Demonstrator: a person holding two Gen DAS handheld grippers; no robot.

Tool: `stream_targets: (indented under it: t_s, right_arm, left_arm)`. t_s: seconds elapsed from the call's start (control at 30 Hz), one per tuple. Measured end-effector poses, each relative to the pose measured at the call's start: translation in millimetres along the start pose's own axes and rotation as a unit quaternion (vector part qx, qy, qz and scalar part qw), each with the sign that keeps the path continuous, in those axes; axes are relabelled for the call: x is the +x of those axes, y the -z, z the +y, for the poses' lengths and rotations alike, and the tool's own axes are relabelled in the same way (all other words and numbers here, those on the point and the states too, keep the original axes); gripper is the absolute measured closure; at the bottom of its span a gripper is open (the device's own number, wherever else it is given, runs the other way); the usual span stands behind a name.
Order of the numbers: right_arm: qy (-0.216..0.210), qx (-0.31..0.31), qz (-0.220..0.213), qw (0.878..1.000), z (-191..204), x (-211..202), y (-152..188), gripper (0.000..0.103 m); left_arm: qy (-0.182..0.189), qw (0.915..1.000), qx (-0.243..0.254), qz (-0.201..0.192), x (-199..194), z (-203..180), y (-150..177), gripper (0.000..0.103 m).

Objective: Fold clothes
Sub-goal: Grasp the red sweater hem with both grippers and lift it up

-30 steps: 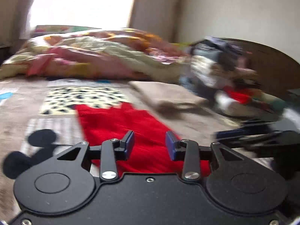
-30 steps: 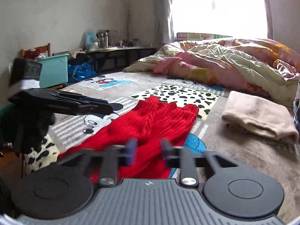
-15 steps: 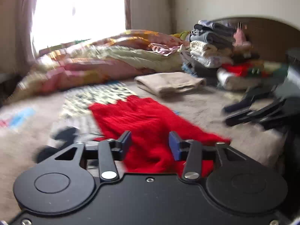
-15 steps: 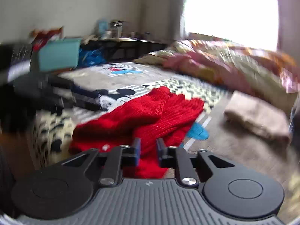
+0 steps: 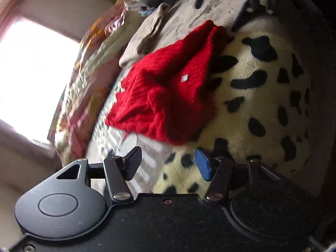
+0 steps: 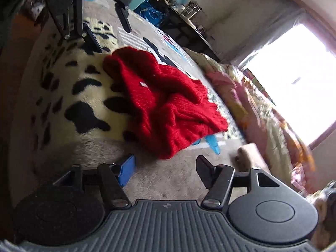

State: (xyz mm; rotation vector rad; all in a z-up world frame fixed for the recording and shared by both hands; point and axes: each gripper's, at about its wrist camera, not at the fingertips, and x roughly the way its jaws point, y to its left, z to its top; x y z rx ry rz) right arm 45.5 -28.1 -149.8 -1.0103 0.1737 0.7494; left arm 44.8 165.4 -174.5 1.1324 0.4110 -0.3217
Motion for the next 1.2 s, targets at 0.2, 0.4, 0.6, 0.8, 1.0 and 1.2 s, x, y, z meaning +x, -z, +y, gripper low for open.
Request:
stream_targets:
  t_s: [0.2,0.4,0.6,0.8,1.0,1.2]
  right_arm:
    - [0.011,-0.025,-0.043,0.999,4.0,15.3,-0.8,0.039]
    - [0.049,-0.055,-0.094,0.993,3.7,21.8,1.5,0.033]
    - [0.066,-0.067,-0.119,0.988,3.9,23.4,5.1,0.038]
    - [0.054,-0.079,-0.137,0.986,0.4,35.8,5.7,0.041]
    - [0.045,-0.099,-0.159,0.981,-5.4,50.5,2.2,0.042]
    - [0.005,-0.128,-0.168,0.977,-11.9,58.6,-1.0,0.05]
  left_arm:
    - [-0.037,0.9976,0.042,-0.042,17.6,-8.6,1.6,0.045]
    - [-0.1,0.9861,0.096,-0.092,15.6,-12.5,-3.2,0.041]
    - [-0.122,0.9806,0.095,-0.12,14.1,-8.8,-0.3,0.042]
    - [-0.08,0.9821,0.123,-0.119,8.7,-10.1,1.5,0.043]
    - [-0.083,0.9776,0.141,-0.132,20.7,-10.2,-7.6,0.041]
    - [-0.065,0.9736,0.173,-0.135,22.6,-12.2,-11.1,0.042]
